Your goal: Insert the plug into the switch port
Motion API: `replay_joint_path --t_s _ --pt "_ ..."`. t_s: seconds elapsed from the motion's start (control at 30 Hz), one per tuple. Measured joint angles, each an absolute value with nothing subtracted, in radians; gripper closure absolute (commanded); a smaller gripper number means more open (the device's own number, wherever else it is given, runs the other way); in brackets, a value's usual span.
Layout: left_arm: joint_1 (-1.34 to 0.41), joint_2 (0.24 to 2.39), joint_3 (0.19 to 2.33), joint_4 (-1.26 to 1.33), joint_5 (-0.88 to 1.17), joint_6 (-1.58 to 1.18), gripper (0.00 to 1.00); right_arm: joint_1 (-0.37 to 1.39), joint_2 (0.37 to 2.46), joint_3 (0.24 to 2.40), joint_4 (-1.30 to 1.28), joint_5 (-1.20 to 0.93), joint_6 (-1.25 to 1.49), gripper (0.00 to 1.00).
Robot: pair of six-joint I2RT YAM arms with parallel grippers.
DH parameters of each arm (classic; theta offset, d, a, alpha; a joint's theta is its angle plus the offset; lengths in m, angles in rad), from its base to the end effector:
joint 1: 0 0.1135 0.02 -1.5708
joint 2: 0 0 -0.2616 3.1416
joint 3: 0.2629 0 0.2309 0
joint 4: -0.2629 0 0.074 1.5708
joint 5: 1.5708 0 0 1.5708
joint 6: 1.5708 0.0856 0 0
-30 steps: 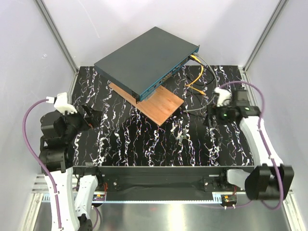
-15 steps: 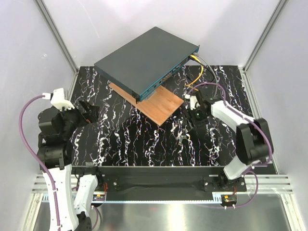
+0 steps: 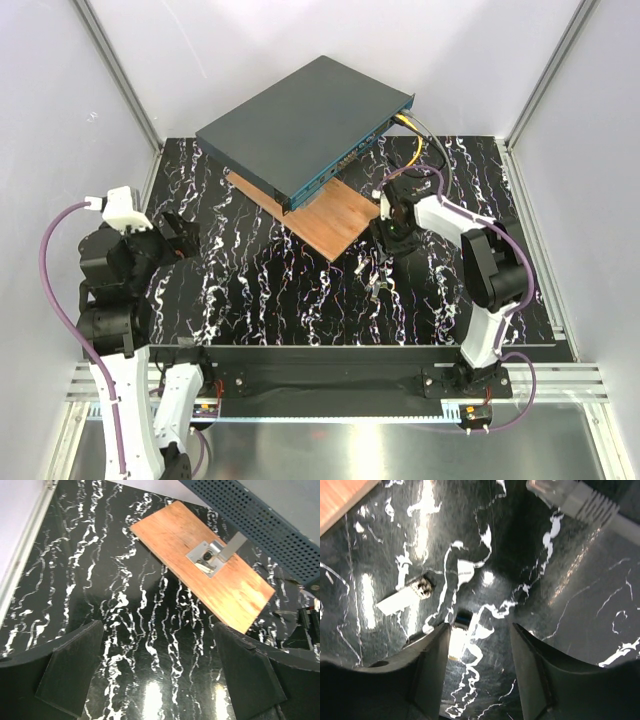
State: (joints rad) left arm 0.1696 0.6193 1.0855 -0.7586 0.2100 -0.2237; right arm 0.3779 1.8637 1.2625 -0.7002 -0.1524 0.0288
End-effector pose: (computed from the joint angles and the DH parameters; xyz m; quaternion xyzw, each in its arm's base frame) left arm 0.1314 0.0044 0.3737 -0.0946 0.7950 -0.1001 0.5908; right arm 0.3257 0.1433 0.1344 -0.1817 0.9713 0.1009 0.1159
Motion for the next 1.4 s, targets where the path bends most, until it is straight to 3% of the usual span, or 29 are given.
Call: replay_joint_path --t_s 0.47,0.73,1.03,1.4 --pt "0.170 0.589 1.053 -0.769 0.154 -0.187 0.01 0.433 1.914 1.293 -0.736 -0.102 0.047 0.49" --pt "0.170 0.606 1.053 -0.776 0.149 -0.188 0.01 0.433 1.930 1.298 -0.752 -0.087 0.047 0.59" --pt "0.170 0.591 1.053 -0.765 0.148 -0.187 0.01 0.433 1.931 1.299 -0.764 -0.089 0.054 0.50" --pt "0.170 0.589 1.044 -0.753 0.149 -0.187 0.01 0.433 1.931 1.299 -0.810 -0.089 0.079 0.57"
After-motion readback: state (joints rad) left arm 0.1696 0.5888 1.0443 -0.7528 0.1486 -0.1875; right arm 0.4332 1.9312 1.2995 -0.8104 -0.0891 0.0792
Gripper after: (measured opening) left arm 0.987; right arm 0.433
